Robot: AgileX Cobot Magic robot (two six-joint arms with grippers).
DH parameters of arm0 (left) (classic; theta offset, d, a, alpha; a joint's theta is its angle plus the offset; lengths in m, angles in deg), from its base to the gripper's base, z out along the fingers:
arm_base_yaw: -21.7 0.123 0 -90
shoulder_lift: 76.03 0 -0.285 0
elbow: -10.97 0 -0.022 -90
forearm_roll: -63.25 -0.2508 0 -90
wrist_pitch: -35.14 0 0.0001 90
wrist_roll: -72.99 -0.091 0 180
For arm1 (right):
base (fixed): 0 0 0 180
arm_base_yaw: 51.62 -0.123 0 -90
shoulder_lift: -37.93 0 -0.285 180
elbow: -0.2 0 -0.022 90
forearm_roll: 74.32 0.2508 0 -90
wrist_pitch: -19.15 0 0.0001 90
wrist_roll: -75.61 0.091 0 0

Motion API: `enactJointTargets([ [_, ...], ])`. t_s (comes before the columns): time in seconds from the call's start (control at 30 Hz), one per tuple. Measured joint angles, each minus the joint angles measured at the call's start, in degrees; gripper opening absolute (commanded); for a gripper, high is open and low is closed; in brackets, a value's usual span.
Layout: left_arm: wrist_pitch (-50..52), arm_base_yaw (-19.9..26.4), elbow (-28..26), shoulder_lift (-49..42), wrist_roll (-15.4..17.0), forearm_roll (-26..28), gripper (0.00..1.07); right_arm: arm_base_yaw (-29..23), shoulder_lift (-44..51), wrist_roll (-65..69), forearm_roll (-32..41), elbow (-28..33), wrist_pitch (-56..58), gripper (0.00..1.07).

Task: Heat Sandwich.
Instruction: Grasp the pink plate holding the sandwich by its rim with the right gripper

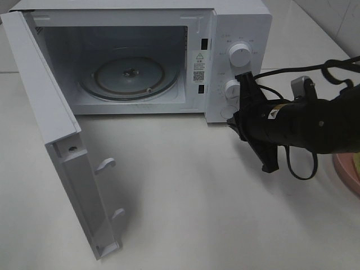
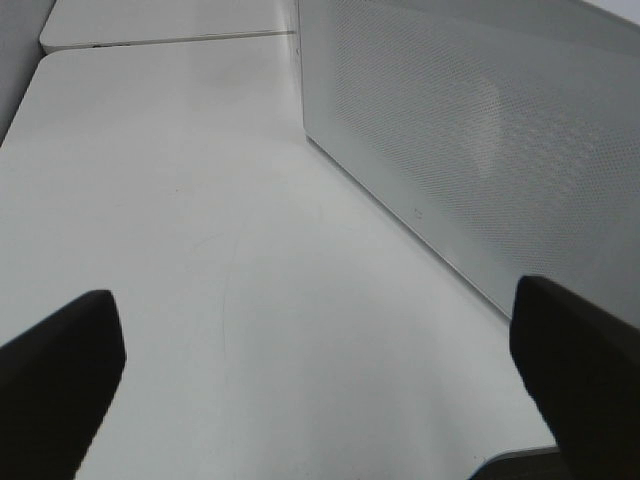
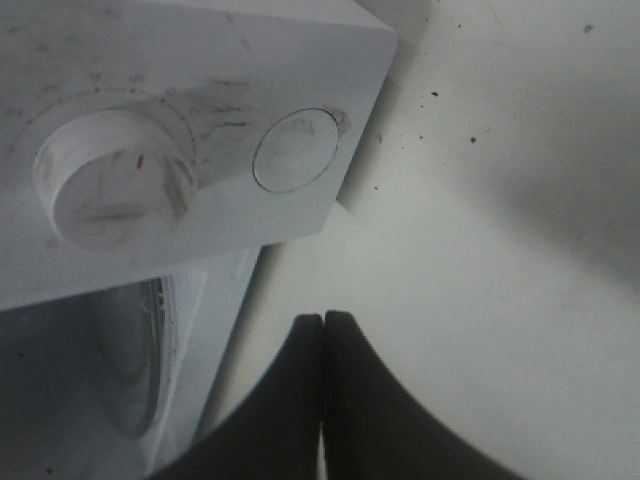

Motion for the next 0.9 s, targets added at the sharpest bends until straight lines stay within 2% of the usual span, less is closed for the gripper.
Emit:
enactJointTargets([
  [0.33, 0.00, 0.00, 0.00, 0.00, 0.00, 0.00, 1.03, 0.00, 10.49, -25.38, 0.00, 0.46, 18.51, 0.03],
  [0.57, 0.00, 0.00, 0.00, 0.00, 0.00, 0.00, 1.03, 0.00, 15.99, -54.60, -2.58, 0.52, 33.00, 0.05],
  [0.73, 0.00, 0.00, 0.00, 0.00, 0.00, 0.00, 1.03, 0.00, 17.48, -65.83, -6.36, 0.52, 42.00, 0.07],
  [0.83, 0.00, 0.00, 0.00, 0.00, 0.00, 0.00, 1.03, 0.00, 17.76, -67.32, -7.73, 0.23, 45.72, 0.08],
  [0.9, 0.00, 0.00, 0.00, 0.00, 0.00, 0.00, 1.03, 0.00, 17.88, -67.84, -10.03, -0.92, 52.08, 0.10],
])
